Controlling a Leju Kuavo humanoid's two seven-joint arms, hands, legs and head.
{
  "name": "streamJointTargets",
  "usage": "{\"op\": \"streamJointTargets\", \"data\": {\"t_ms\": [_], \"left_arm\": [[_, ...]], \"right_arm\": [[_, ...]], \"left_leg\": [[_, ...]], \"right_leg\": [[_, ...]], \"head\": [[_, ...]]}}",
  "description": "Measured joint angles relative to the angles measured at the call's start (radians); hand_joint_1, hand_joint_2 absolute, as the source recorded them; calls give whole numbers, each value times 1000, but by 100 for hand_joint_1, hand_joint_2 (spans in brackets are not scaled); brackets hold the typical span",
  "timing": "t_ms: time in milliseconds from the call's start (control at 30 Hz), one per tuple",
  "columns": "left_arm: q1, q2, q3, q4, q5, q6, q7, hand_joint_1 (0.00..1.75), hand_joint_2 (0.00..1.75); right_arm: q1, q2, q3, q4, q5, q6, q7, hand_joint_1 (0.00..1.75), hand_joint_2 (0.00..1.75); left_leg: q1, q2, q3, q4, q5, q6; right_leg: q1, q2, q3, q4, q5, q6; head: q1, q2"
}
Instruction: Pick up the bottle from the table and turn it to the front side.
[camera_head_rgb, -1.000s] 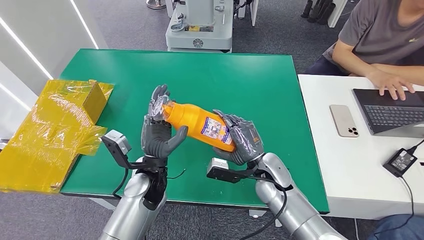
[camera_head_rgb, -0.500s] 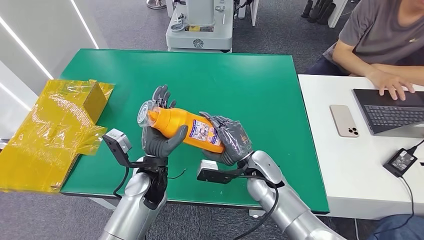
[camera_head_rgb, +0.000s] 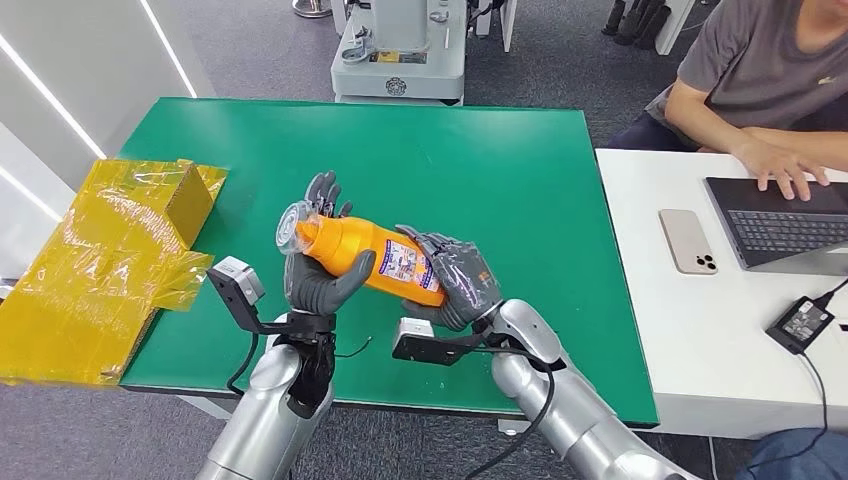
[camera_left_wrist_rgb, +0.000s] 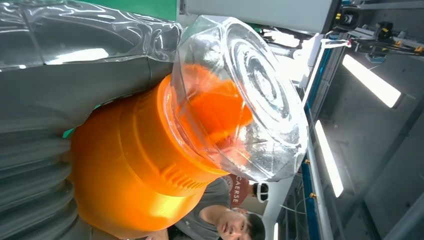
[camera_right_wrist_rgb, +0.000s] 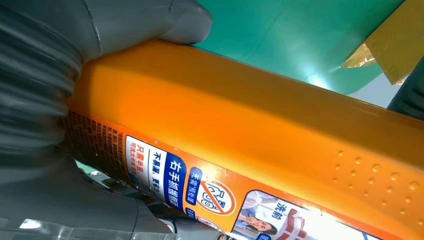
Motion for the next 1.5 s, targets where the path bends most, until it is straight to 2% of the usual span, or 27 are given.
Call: {"op": "streamJointTargets", "data": {"t_ms": [67,200,867,900,1000,1033,1500], "left_arm": [[0,0,0,0,0,0,0,61,175],[1,0,1,0,10,-2,-16,175,175],[1,-6,2,0,-9,-11,-41,175,175],[1,-6,2,0,-10,-11,-41,175,175],[1,-6,2,0,-13,-11,-42,175,175],[1,-6,2,0,-16,-11,-42,175,175],[4,-5,3,-6,-35,-5,-42,175,175]], "right_arm": [[0,0,0,0,0,0,0,175,175],[-10,4,2,27,-2,0,-6,175,175],[-17,11,16,64,-6,0,-5,175,175],[-17,11,16,64,-6,-1,-5,170,175],[-17,13,16,65,-11,-7,-2,39,175],[-17,14,16,65,-14,-10,1,0,175],[14,31,15,-17,-146,-4,19,0,175]], "left_leg": [[0,0,0,0,0,0],[0,0,0,0,0,0],[0,0,0,0,0,0],[0,0,0,0,0,0],[0,0,0,0,0,0],[0,0,0,0,0,0],[0,0,0,0,0,0]], "right_leg": [[0,0,0,0,0,0],[0,0,0,0,0,0],[0,0,0,0,0,0],[0,0,0,0,0,0],[0,0,0,0,0,0],[0,0,0,0,0,0],[0,0,0,0,0,0]], "head": [[0,0],[0,0],[0,0],[0,0],[0,0],[0,0],[0,0]]}}
